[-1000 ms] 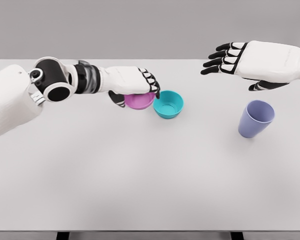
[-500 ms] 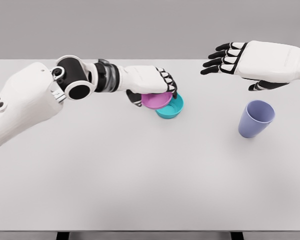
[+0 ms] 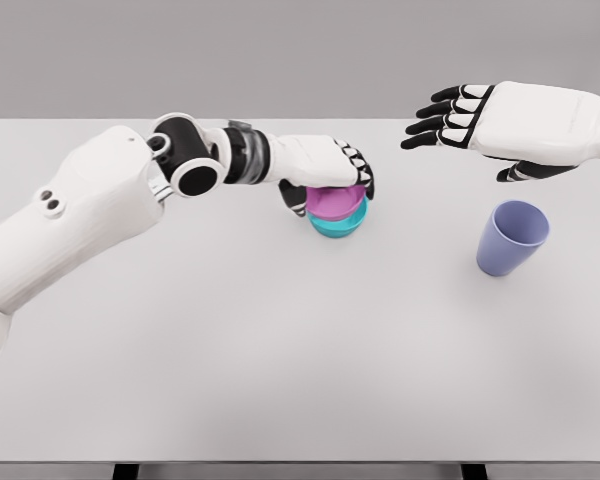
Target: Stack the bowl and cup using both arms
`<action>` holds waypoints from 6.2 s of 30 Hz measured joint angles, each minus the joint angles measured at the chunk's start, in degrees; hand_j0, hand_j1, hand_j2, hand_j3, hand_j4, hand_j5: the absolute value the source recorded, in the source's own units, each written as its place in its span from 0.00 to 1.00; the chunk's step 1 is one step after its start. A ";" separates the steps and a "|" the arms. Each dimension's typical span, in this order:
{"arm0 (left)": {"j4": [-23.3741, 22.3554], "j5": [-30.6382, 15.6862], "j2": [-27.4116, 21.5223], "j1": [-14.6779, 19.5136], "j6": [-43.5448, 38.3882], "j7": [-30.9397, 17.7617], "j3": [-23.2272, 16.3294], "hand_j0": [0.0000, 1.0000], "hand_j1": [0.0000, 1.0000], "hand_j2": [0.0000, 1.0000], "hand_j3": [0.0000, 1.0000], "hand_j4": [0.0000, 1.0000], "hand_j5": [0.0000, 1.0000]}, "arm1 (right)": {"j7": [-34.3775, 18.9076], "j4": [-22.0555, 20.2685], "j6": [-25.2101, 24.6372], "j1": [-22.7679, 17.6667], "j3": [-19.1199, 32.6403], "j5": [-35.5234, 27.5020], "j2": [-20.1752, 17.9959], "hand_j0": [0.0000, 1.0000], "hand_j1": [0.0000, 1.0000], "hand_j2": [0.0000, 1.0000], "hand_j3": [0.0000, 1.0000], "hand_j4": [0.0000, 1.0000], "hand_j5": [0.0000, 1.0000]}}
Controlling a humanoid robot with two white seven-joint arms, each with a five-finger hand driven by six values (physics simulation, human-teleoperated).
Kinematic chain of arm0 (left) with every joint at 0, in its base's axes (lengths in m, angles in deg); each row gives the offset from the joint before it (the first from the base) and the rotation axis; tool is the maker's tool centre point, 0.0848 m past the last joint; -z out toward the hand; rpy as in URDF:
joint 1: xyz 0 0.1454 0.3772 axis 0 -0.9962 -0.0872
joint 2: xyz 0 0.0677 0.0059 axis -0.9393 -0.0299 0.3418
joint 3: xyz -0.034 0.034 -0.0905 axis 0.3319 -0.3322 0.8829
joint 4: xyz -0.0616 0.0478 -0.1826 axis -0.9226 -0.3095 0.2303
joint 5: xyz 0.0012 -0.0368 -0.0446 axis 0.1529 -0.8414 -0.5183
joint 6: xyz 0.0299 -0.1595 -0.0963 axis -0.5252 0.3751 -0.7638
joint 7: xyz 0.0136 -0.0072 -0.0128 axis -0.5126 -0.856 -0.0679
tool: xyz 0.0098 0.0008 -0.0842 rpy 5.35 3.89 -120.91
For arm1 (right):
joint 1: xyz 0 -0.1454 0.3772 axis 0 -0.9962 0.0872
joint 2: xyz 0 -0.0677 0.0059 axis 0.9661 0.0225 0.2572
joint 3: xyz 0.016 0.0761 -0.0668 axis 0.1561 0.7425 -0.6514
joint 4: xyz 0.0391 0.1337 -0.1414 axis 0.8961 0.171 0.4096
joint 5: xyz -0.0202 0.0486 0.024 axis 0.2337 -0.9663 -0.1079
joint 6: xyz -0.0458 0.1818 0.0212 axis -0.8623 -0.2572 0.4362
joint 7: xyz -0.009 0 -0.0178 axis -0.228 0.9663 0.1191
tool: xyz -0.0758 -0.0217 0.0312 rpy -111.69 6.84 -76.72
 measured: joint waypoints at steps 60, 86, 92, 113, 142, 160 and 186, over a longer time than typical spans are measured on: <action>0.65 -1.29 0.97 -1.05 0.15 0.01 6.23 1.00 1.00 1.00 1.00 1.00 1.00 | 0.00 0.06 0.02 -4.92 2.11 -2.90 -7.50 1.00 1.00 1.00 1.00 1.00 1.00; 12.06 -45.78 -34.44 -36.91 21.73 0.02 37.05 1.00 1.00 1.00 1.00 1.00 1.00 | 0.01 5.36 -0.03 -10.20 -2.10 0.51 -12.58 1.00 1.00 1.00 1.00 1.00 1.00; 11.99 -45.83 -34.21 -36.91 21.77 0.02 37.48 1.00 1.00 1.00 1.00 1.00 1.00 | 0.01 9.15 -0.03 -9.23 -2.40 2.86 -9.33 1.00 1.00 1.00 1.00 1.00 1.00; 12.33 -45.61 -32.55 -37.00 21.78 0.02 38.25 1.00 1.00 1.00 1.00 1.00 1.00 | 0.01 15.10 -0.03 -3.96 -9.65 6.38 -4.16 1.00 1.00 1.00 1.00 1.00 1.00; 12.17 -45.57 -31.48 -36.91 21.77 0.02 39.23 1.00 1.00 1.00 1.00 1.00 1.00 | 0.01 18.72 -0.03 -1.85 -13.42 7.34 -1.58 0.85 0.85 0.85 0.85 0.85 0.85; 12.27 -45.03 -31.05 -37.79 21.77 0.02 41.17 1.00 1.00 1.00 1.00 1.00 1.00 | 0.03 18.63 -0.05 0.70 -14.07 7.11 -0.79 0.66 0.66 0.66 0.66 0.66 0.66; 11.90 -43.51 -30.79 -37.79 21.77 0.02 41.61 1.00 1.00 1.00 1.00 1.00 1.00 | -0.01 19.03 0.00 9.23 -13.65 6.77 11.44 0.65 0.65 0.65 0.65 0.65 0.65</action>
